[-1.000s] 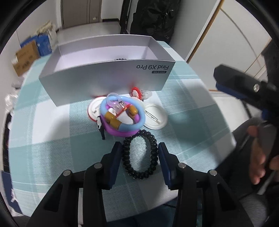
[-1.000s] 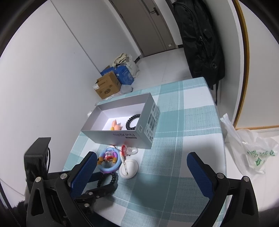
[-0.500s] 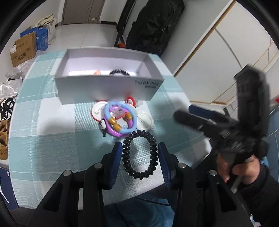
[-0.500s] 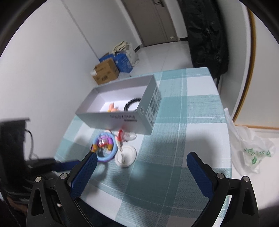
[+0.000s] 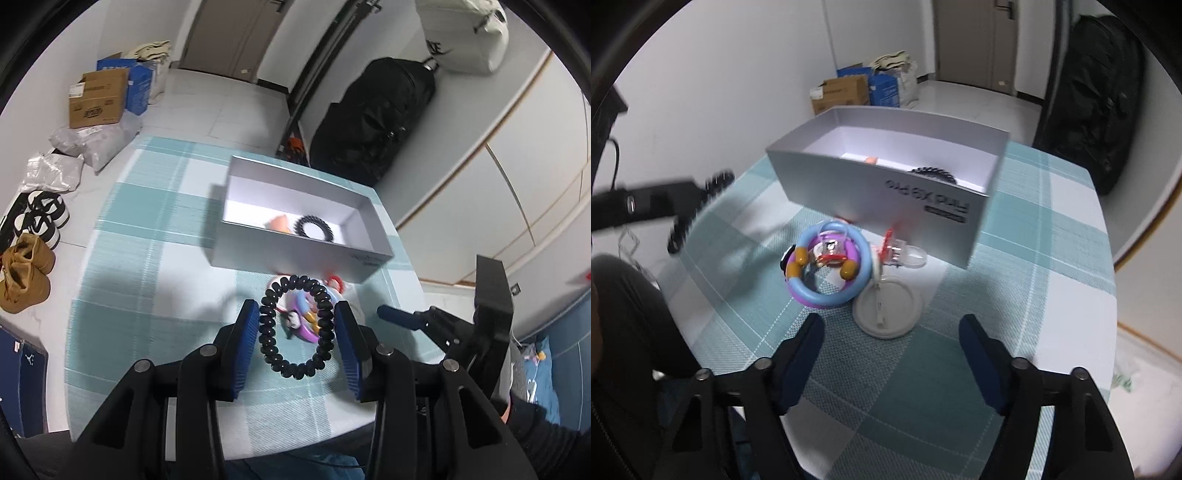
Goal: Organize jewelry
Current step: 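Grasp the white round badge with the right gripper while the left holds the hair tie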
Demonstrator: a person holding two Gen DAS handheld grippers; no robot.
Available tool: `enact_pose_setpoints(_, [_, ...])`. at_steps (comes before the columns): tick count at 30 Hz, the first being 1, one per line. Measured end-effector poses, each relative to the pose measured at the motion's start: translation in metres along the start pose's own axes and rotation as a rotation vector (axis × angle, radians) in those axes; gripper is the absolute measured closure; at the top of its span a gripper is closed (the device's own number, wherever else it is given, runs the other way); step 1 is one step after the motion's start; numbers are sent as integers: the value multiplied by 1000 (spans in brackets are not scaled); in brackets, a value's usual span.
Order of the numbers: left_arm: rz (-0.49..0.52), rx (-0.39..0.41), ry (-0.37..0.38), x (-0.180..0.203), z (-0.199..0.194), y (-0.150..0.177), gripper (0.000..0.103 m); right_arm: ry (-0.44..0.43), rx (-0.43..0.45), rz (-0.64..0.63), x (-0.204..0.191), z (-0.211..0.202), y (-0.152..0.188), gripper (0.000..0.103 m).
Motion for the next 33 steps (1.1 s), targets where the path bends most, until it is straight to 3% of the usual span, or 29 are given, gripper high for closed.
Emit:
enact_pose_setpoints(7, [0,0,-3,-5,5,-2,67,52,7,-63,-6,8,-4,48])
enact_pose_setpoints(11, [5,-1,-4,-7,3,-1,67,46,16,-96,-9,7,-3,65])
enact_pose_setpoints(27, [17,-13,-10,-1,6,1,67,-32,7,-20,6,-8,6,68])
enact_pose_setpoints(28, [18,-13,-11,-1,7,1,67,-39,5,-9,9,-8,7,90])
enact_pose_setpoints(29, [20,-14,-12,0,7,1,67,-49,-4,1,11,-8,7,99])
enact_pose_setpoints(33, [24,-14,-13,3,9,1,67,-84,-36,52,20,-5,13,96])
Point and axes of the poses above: each gripper's, at about its wrist camera, not at the fingertips, and z roughly the way its jaws point, x to its right, y to its underside, the point moved 6 cm from there along z, roughly the way its jaws point, and after that the axes turned 11 degrees about -x, right-handed, at the moved point
